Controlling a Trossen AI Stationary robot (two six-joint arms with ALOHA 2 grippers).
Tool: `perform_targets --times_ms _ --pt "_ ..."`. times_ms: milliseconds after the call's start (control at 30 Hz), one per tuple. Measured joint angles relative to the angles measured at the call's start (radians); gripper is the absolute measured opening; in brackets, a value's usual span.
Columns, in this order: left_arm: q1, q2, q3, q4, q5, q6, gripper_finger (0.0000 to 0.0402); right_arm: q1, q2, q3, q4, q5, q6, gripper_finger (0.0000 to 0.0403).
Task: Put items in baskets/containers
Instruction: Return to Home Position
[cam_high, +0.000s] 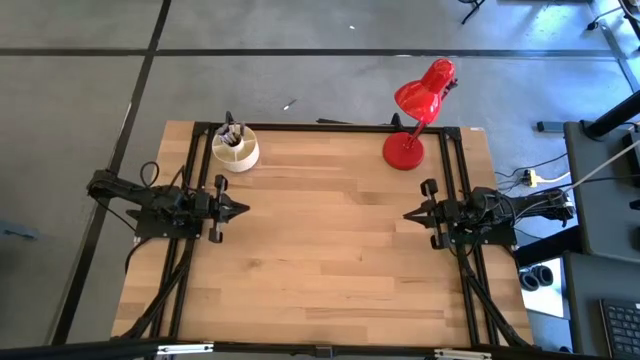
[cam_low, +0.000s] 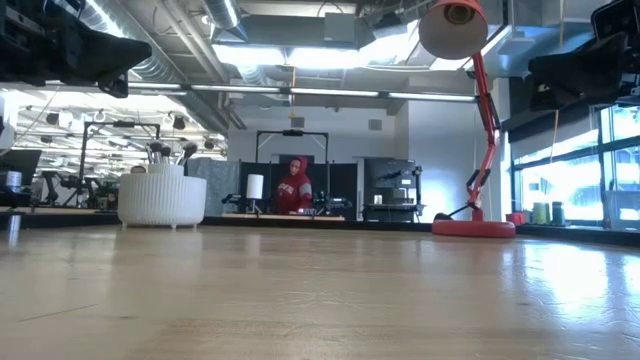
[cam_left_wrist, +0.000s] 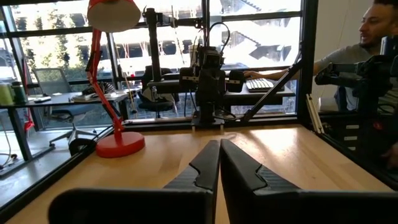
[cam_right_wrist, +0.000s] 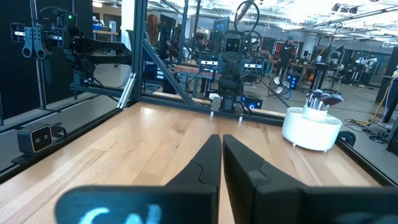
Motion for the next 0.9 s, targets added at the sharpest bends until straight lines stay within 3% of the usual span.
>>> perform_targets --times_ms 900 --pt "0.0 0.0 0.0 0.0 0.0 0.0 0.0006 0.0 0.0 0.0 0.0 0.0 0.0 0.0019"
